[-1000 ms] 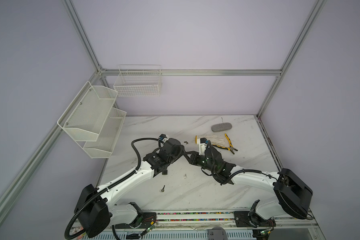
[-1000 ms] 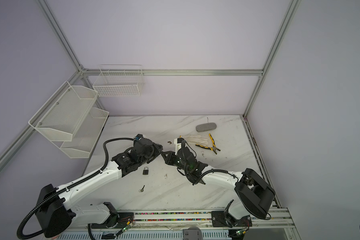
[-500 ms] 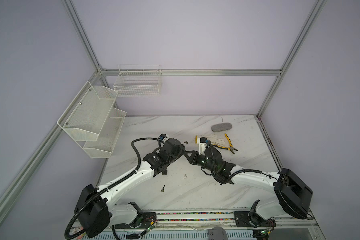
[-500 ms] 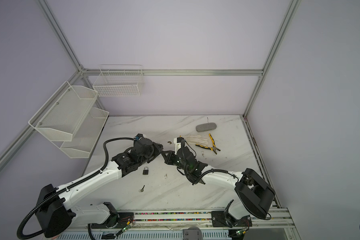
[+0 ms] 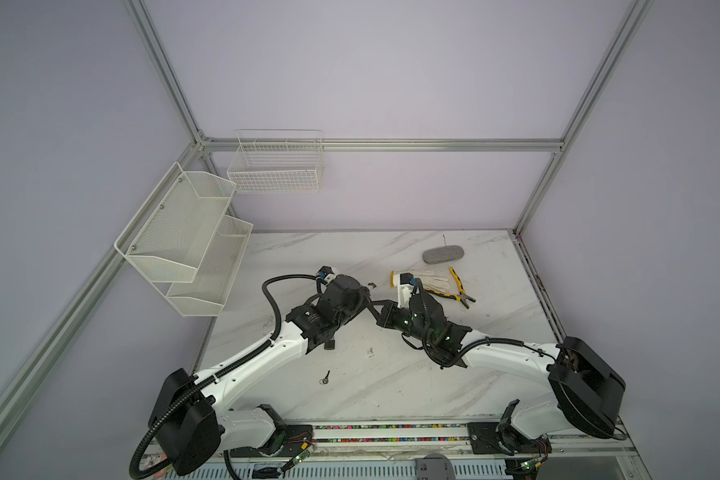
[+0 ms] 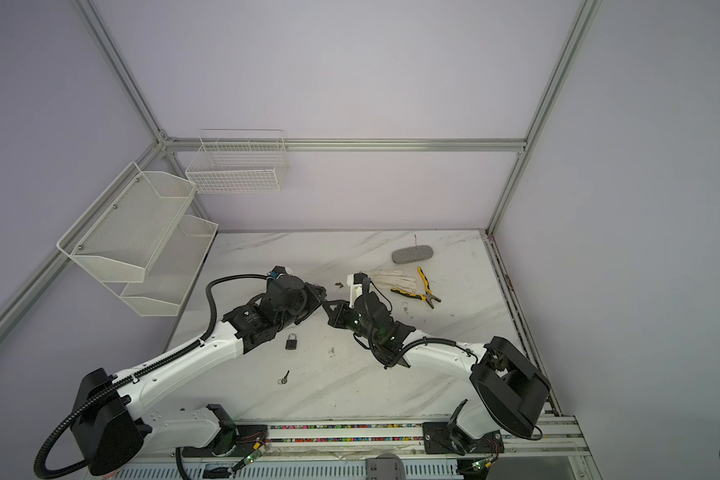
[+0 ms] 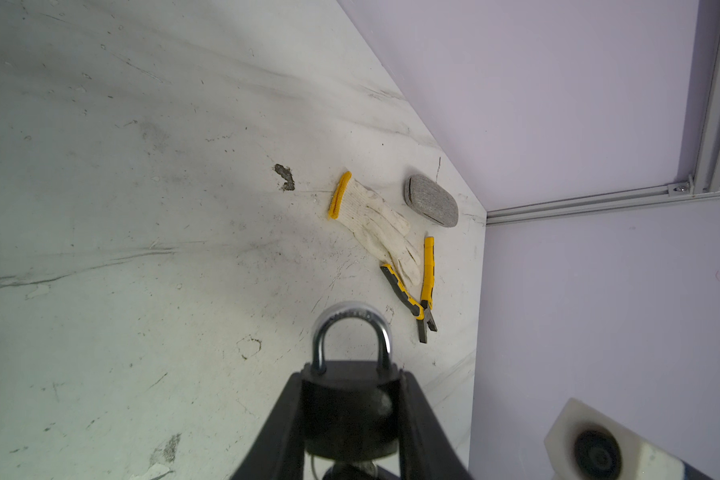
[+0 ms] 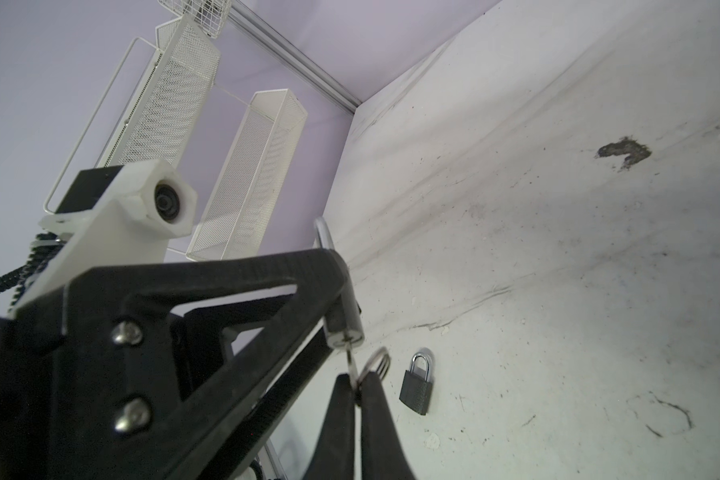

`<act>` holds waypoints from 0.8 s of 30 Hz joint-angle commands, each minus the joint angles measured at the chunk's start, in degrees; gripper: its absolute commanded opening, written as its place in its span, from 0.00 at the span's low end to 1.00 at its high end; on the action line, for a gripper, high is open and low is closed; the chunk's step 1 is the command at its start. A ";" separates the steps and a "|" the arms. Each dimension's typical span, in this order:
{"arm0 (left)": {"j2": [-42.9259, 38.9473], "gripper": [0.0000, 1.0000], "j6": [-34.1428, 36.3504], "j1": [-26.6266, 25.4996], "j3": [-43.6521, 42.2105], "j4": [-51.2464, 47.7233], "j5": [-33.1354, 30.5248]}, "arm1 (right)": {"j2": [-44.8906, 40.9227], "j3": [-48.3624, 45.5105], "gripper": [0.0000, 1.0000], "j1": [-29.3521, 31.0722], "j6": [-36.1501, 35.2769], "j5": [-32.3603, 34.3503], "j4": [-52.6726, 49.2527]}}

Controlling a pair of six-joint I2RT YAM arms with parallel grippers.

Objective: Unlock with the key

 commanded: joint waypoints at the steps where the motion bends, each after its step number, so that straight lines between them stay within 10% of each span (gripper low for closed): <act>1: -1.95 0.00 -1.40 -0.43 -2.02 4.99 3.87 | 0.27 1.94 0.00 -0.37 2.43 -1.89 2.16; 24: -2.88 0.00 -1.75 -0.12 -5.80 15.85 3.97 | 1.99 -2.83 0.00 -6.00 24.89 -16.64 23.90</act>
